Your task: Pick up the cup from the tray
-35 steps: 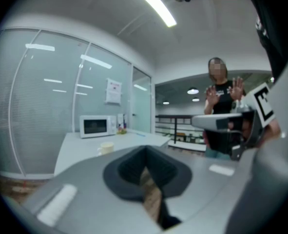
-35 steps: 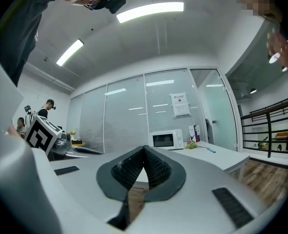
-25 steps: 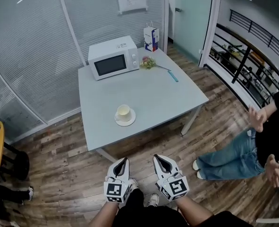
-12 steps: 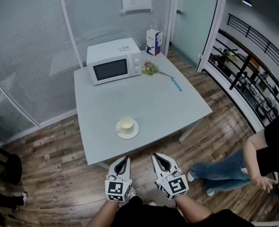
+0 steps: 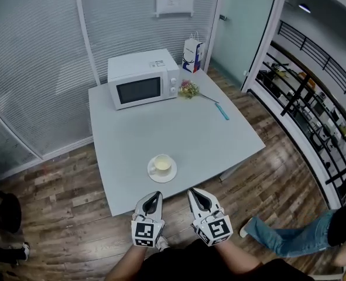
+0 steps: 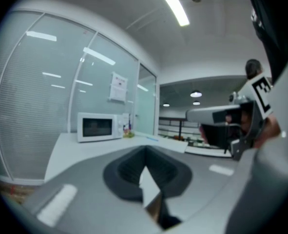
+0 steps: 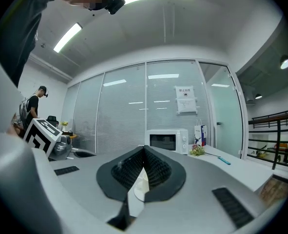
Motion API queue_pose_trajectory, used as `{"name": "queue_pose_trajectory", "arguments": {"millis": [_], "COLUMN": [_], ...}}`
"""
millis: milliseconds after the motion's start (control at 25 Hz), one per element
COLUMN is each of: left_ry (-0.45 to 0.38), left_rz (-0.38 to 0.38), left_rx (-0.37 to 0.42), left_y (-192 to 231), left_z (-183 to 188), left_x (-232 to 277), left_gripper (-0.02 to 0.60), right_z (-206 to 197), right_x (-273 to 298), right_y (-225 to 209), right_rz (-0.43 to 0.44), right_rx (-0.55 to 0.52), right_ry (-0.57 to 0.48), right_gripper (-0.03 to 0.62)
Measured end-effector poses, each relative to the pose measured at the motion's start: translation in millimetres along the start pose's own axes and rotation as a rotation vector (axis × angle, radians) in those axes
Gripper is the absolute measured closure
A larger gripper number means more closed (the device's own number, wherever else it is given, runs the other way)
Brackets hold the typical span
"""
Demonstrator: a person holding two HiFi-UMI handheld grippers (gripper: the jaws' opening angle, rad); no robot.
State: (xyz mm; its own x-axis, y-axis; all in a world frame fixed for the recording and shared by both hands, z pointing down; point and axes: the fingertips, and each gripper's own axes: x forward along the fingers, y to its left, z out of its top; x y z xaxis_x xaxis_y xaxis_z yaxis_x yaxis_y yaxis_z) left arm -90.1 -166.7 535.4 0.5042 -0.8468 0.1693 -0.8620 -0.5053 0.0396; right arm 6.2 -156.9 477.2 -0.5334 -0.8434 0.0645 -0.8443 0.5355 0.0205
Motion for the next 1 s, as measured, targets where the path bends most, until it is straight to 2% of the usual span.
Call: {"name": "queue_pose_trajectory", "arguments": {"millis": [320, 640, 960, 1000], "left_ry": [0.022, 0.086, 0.151, 0.157], "left_rz": [0.019, 0.114, 0.197, 0.204], "left_rx": [0.003, -0.042, -0.084, -0.092], "left_y": [9.8, 14.6, 28.0, 29.0], "left_z": [-9.7, -33.9, -70.9, -75.3], "left_x": [28.9, 65.4, 97.1, 100.7], "left_gripper": [0.577, 0.577, 0.575, 0.561], "right_z": [-15.4, -32.9, -73.8, -78.3], "right_x": [26.8, 63.9, 94.4, 96.6], "right_y": [-21.2, -51.2, -62.1, -62.7], "right_rz": [0.024, 0.132, 0.236, 0.246], "right_rx": [0.007, 0.021, 0.051, 0.055], "right_ry": [0.027, 0.071, 0.153, 0.163], "right_gripper": [0.591, 0.591, 0.591, 0.591]}}
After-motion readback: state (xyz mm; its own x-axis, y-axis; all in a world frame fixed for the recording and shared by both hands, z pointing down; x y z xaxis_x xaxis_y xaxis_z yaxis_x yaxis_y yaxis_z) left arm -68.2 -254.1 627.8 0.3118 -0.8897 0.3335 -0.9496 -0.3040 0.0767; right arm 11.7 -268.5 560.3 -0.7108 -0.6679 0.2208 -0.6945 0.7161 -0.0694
